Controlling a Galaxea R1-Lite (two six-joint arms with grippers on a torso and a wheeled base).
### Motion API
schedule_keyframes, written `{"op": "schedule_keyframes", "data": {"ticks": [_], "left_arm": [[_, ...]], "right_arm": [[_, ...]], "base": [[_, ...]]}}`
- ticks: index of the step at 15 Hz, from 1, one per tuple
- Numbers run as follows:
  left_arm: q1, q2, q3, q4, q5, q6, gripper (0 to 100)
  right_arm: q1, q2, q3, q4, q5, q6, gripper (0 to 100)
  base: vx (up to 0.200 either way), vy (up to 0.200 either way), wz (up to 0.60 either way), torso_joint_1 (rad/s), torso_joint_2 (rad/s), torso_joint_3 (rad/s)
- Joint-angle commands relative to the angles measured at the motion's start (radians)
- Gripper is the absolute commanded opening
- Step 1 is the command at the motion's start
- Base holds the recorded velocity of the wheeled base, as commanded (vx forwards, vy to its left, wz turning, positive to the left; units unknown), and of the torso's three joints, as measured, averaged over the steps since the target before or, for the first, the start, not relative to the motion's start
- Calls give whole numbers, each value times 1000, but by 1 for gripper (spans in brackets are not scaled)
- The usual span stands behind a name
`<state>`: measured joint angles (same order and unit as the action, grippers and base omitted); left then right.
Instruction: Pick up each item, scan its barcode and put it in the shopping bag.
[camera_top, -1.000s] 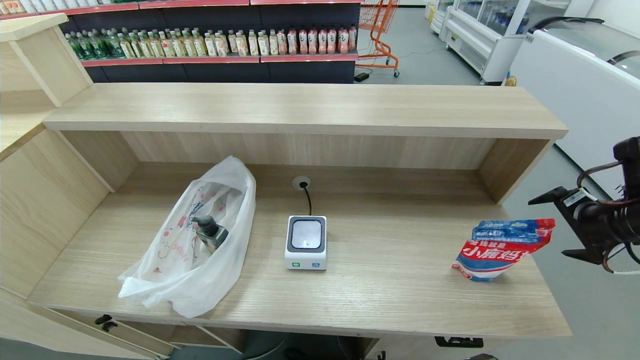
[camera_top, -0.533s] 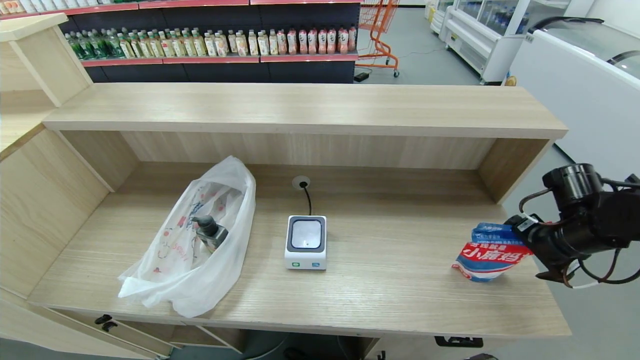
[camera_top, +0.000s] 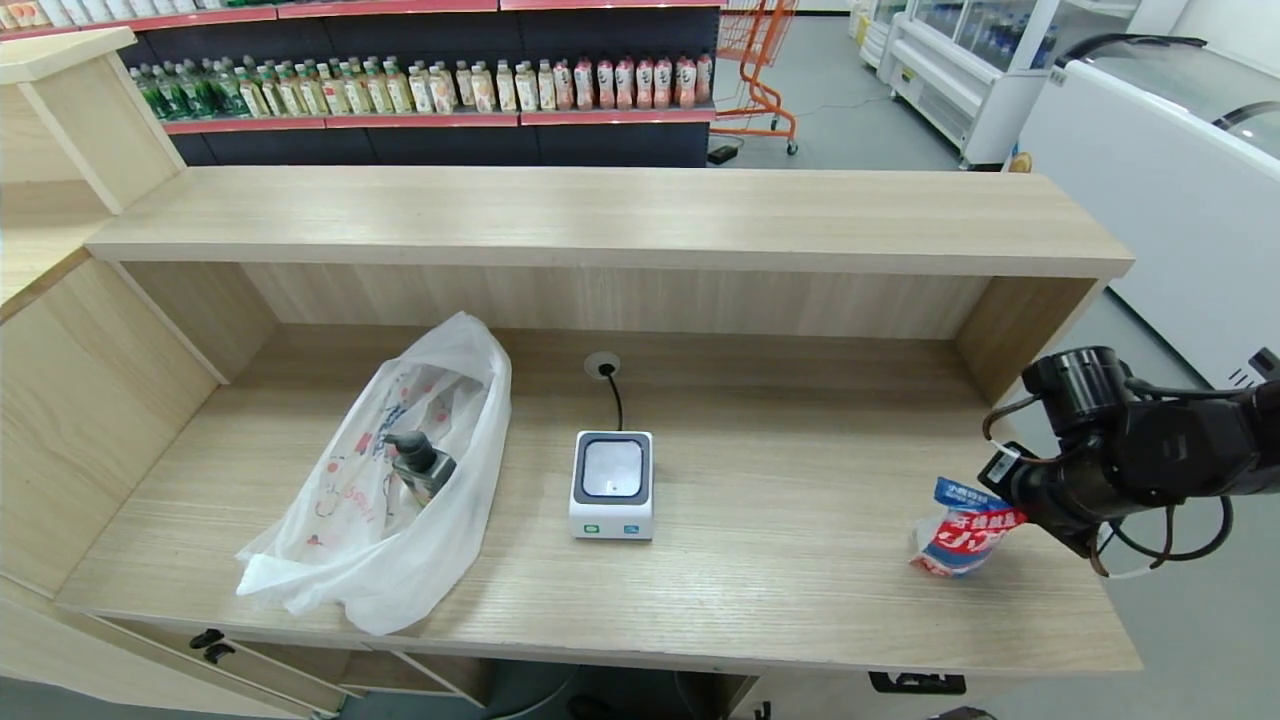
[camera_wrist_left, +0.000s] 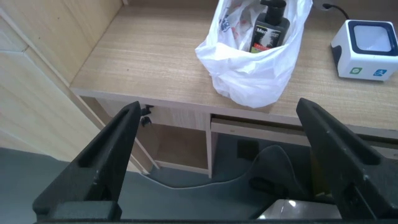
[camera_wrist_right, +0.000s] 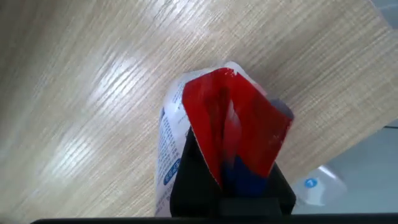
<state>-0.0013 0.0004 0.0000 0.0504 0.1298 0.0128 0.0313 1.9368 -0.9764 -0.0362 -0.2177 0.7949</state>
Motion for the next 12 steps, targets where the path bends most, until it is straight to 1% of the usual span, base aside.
{"op": "schedule_keyframes", "data": {"ticks": [1,3,4,5,6,7,8,9,10,11,12], "left_arm": [[0,0,0,0,1,1,100],[0,0,0,0,1,1,100],[0,0,0,0,1,1,100],[0,0,0,0,1,1,100],[0,0,0,0,1,1,100],[0,0,0,0,1,0,100],[0,0,0,0,1,1,100],[0,0,0,0,1,0,100],[0,0,0,0,1,0,100],[0,0,0,0,1,1,100],[0,0,0,0,1,1,100]], "right_arm": [[22,14,1,-8,-2,-3,0],[29,-24,-2,-36,0,-71,0],[29,-75,-7,-50,24,-117,0],[29,-124,-5,-56,81,-166,0],[22,-202,-4,-54,205,-214,0],[2,-323,5,-54,449,-289,0],[-25,-400,22,-56,636,-368,0],[-60,-458,44,-64,834,-490,0],[-103,-489,64,-100,1028,-620,0],[-136,-504,87,-140,1199,-723,0],[-139,-510,120,-186,1359,-875,0]], "base": [[0,0,0,0,0,0],[0,0,0,0,0,0],[0,0,0,0,0,0],[0,0,0,0,0,0],[0,0,0,0,0,0],[0,0,0,0,0,0],[0,0,0,0,0,0],[0,0,0,0,0,0],[0,0,0,0,0,0],[0,0,0,0,0,0],[0,0,0,0,0,0]]}}
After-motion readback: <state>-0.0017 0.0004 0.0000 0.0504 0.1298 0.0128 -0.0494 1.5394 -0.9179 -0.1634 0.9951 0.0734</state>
